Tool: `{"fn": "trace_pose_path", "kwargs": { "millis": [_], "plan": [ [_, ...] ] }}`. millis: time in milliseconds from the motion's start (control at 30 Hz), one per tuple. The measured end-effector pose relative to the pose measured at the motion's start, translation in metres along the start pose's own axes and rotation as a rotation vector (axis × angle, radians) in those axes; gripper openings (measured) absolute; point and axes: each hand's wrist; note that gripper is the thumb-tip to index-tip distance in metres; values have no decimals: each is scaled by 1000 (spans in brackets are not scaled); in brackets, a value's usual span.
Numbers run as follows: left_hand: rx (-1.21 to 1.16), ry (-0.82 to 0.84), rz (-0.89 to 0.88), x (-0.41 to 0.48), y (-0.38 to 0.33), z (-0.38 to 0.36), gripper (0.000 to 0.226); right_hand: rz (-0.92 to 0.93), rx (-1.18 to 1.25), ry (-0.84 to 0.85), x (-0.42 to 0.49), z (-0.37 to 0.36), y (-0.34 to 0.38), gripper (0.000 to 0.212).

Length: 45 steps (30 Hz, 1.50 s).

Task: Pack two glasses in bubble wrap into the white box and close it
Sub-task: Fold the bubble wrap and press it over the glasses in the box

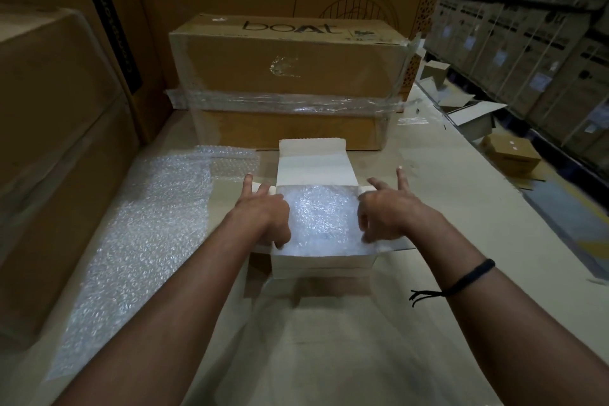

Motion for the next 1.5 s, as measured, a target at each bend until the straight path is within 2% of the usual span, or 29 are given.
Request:
{"fn": "trace_pose_path", "kwargs": {
  "millis": [100,200,300,367,400,467,500,567,633,767,967,1067,1133,1200,1267,1333,1400,1500],
  "plan": [
    [98,1,8,2,-6,-9,43,-1,-55,60,3,-11,9,39],
    [161,-27,11,6,-10,-18,54,23,-74,51,11,-19,13,37],
    [134,-26,-35,6,-6,-17,50,59,-84,125,15,-16,13,33],
    [11,4,-43,2,0,-12,41,72,-6,148,11,-6,6,27],
    [-87,2,-35,0,3,-8,35,61,87,85,9,-2,0,24],
    [-259,-61,-29,-2,8,1,28,2,311,-145,6,8,-11,24],
    [-309,-96,-30,-2,8,4,35,-14,397,-238,8,10,-12,29],
    [-343,-122,-38,1,2,7,65,34,446,-275,18,12,-8,49],
    [-259,-107,-50,8,-8,4,88,88,353,-202,31,9,2,66],
    [-25,-87,-34,25,-19,-7,98,100,122,-50,49,4,12,74],
    [-14,-111,-43,26,-20,-8,95,122,38,42,52,1,17,76],
    [-122,-124,-82,18,-11,-6,95,114,167,12,47,2,10,71],
    [-304,-168,-90,9,1,-4,87,105,283,-86,40,1,-5,49],
    [-408,-166,-88,0,12,-4,65,110,296,-144,32,-3,-19,18],
    [-330,-61,-82,-3,16,-6,48,122,232,-45,25,-7,-20,25],
    [-152,17,-76,1,10,-11,39,113,106,71,21,-10,-10,31],
    [-5,14,-61,7,0,-18,49,99,-42,74,21,-15,2,36],
    [67,-61,-19,11,-11,-28,56,77,-149,1,18,-20,14,47]
  ]
}}
Point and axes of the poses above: each hand's wrist, its own x-axis towards the middle knuckle, its own z-axis out of the back of the hand, y = z × x, and after that the axes turned 6 degrees about -x, right-handed
